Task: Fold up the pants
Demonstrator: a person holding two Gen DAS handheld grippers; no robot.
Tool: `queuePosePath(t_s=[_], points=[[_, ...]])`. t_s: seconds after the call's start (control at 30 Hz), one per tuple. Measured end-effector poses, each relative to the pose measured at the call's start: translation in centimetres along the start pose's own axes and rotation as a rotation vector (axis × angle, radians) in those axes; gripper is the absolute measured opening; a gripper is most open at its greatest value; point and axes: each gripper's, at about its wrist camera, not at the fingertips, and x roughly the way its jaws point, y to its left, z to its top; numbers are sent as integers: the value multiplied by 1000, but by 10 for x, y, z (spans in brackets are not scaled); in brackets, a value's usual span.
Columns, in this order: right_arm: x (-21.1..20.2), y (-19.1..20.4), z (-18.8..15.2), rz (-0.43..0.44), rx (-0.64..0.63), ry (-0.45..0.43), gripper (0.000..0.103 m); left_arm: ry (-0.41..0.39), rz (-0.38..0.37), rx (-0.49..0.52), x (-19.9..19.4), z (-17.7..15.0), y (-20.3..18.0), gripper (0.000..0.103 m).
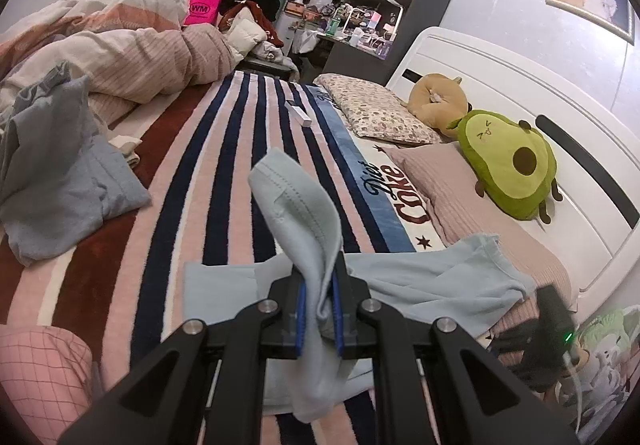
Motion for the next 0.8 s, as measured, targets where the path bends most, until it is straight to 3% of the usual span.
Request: queuePosePath(t_s=[0.07, 0.13, 0.2, 0.3, 0.47, 0.57, 0.6, 0.7, 0.73, 0.8], points=[[11, 4, -10, -14, -5, 77, 8, 1, -2, 0, -1, 0, -2, 8], [8, 5, -14, 31, 8, 74, 16, 3, -4, -2, -1, 0, -3, 8], [-5, 1, -8, 104, 60, -4, 35, 7, -4, -1, 0, -1, -2, 8], [-26, -12, 6, 187, 139, -144, 35, 12, 2, 3, 0, -2, -2, 8], [-27, -38, 23, 49, 239, -252, 37, 23, 9, 1, 1, -5, -1, 8], [-28, -58, 27, 52, 298, -318, 36, 23, 10, 1, 1, -5, 0, 8], [-27, -61, 29, 9, 297, -326, 36, 23, 11, 0, 1, -5, 0, 8], [-12, -52, 42, -203, 200, -252, 36, 23, 10, -3, 1, -5, 2, 8], [-7, -50, 43, -233, 155, -218, 36, 23, 12, -2, 1, -5, 2, 8], [5, -41, 39, -195, 97, -157, 36, 23, 11, -3, 1, -5, 2, 8]])
